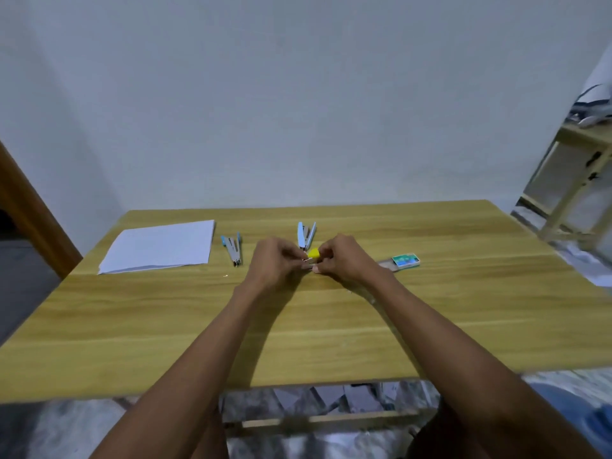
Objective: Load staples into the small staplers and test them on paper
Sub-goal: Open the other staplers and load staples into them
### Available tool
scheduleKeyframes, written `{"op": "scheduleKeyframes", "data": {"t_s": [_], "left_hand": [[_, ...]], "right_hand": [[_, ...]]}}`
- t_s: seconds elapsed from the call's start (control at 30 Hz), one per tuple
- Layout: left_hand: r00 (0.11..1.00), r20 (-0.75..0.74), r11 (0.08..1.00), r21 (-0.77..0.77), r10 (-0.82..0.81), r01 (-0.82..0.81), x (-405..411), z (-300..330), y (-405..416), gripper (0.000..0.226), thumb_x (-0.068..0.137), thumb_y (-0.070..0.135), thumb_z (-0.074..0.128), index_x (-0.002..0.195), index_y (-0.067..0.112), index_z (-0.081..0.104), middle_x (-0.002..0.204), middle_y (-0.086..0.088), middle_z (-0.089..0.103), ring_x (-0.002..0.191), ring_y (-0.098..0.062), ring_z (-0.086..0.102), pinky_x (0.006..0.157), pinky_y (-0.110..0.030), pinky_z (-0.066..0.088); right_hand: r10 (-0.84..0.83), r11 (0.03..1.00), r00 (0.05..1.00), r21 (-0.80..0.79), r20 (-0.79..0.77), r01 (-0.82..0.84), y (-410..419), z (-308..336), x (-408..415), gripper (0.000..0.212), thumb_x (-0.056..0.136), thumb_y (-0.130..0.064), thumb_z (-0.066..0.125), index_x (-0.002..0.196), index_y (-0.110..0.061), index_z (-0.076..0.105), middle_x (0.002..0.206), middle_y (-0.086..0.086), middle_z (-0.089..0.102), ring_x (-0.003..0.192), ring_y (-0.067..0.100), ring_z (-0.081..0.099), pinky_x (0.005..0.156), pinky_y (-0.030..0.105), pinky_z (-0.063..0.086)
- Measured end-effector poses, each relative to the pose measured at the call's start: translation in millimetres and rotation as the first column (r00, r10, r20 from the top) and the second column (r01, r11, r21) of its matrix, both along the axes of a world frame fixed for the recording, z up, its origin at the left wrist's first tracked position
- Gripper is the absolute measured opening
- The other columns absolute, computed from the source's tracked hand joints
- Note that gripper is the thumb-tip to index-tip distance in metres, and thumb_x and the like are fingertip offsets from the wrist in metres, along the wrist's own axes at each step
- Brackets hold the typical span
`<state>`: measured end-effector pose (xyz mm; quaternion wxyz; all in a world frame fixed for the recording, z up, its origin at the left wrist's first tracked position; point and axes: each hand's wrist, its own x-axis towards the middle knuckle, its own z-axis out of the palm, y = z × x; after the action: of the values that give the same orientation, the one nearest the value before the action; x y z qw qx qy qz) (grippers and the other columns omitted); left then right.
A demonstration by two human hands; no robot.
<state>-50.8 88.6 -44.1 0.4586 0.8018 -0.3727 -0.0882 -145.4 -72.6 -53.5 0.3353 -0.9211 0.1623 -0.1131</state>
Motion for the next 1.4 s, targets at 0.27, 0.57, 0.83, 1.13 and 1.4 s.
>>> {"op": "scheduleKeyframes", "data": {"t_s": [0.27,0.57,0.83,1.13,1.4], "left_hand": [[0.973,0.205,0.991,0.058,0.104,-0.119,-7,4,-14,0.008,0.072,0.023,0.085,0.077,0.021,0.079,0.080,0.003,0.075,0.076,-0.012,0.067,0.071,-0.033,0.055],[0.995,0.060,0.985,0.157,-0.081,0.071,-65,12,-90,0.015,0.085,0.013,0.072,0.081,0.000,0.077,0.071,-0.015,0.074,0.068,-0.025,0.072,0.069,-0.031,0.057],[0.962,-0.266,0.972,0.236,0.056,0.009,-70,-8,-130,0.014,0.066,0.013,0.088,0.069,0.003,0.079,0.069,-0.013,0.075,0.071,-0.023,0.075,0.071,-0.042,0.062],[0.935,-0.352,0.965,0.227,-0.043,0.129,-79,2,-127,0.039,0.063,0.015,0.092,0.096,0.008,0.073,0.090,-0.011,0.073,0.083,-0.024,0.074,0.073,-0.035,0.062],[0.984,-0.177,0.976,0.205,-0.032,0.069,-79,-11,-134,0.023,0.065,0.014,0.090,0.081,0.008,0.076,0.081,-0.011,0.075,0.073,-0.025,0.073,0.071,-0.043,0.062]], "right_hand": [[-0.081,0.996,0.994,0.042,0.073,0.078,-9,7,-12,0.028,0.084,-0.010,0.060,0.109,-0.016,0.070,0.093,0.002,0.073,0.080,0.011,0.067,0.072,0.022,0.052],[-0.526,0.848,0.850,-0.102,-0.038,0.520,-109,17,-88,0.031,0.083,-0.004,0.061,0.112,-0.004,0.071,0.114,0.014,0.069,0.107,0.027,0.063,0.087,0.025,0.047],[-0.460,0.888,0.885,-0.028,-0.071,0.459,-114,-2,-111,0.016,0.081,-0.005,0.064,0.084,0.010,0.071,0.085,0.022,0.073,0.065,0.014,0.058,0.056,0.028,0.040],[-0.424,0.901,0.888,0.009,-0.178,0.433,-118,3,-114,0.049,0.076,-0.029,0.080,0.118,-0.010,0.065,0.109,0.006,0.063,0.086,0.013,0.060,0.060,0.019,0.043],[-0.370,0.929,0.900,-0.066,-0.232,0.365,-115,6,-115,0.028,0.072,-0.024,0.086,0.096,-0.018,0.071,0.096,0.003,0.072,0.078,0.010,0.066,0.063,0.027,0.052]]}}
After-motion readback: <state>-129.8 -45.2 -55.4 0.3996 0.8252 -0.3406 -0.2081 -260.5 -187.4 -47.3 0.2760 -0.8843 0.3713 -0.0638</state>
